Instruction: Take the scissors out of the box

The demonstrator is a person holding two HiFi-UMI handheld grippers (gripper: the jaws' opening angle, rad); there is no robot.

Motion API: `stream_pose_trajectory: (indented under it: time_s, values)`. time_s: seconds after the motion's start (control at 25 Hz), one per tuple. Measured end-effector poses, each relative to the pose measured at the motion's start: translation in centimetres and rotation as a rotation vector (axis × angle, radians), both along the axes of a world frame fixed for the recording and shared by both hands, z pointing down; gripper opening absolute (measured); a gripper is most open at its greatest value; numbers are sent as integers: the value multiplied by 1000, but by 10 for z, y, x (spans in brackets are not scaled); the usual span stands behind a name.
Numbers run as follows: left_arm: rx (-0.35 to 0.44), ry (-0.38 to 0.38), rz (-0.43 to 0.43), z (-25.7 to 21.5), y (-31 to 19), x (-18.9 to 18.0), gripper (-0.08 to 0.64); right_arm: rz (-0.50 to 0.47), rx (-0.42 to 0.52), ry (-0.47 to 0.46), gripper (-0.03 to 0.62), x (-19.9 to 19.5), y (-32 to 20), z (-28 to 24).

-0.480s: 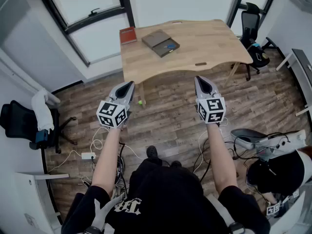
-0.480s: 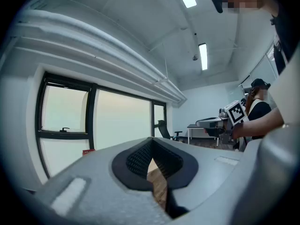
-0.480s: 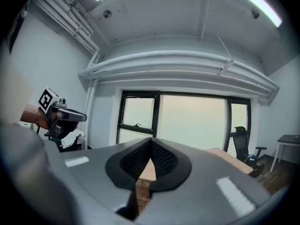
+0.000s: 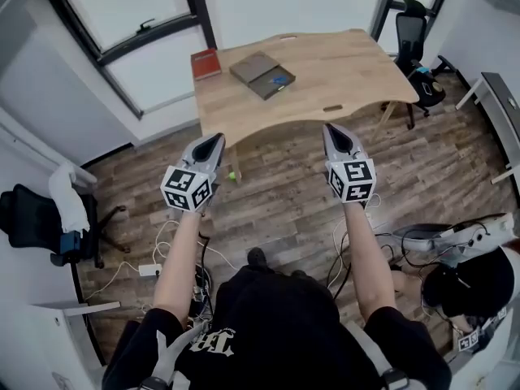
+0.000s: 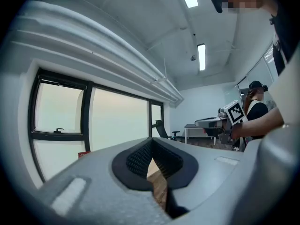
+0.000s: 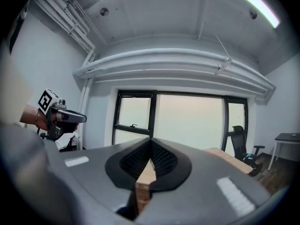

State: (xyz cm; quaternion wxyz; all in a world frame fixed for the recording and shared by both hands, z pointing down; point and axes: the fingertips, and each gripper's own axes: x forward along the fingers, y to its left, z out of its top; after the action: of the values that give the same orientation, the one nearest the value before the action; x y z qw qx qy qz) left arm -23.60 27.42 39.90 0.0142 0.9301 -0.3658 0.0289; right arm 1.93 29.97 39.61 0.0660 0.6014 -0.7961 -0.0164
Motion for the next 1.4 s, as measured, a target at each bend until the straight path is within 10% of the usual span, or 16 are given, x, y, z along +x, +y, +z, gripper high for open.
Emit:
stream_pose_trajectory:
  time_s: [0.76, 1.4]
  values:
    - [-48, 17, 82, 27, -87, -15, 0, 49, -61, 37, 5, -25, -64, 29]
    - [-51, 11, 61, 24, -174, 95, 0, -1, -59, 58, 5, 77, -161, 32]
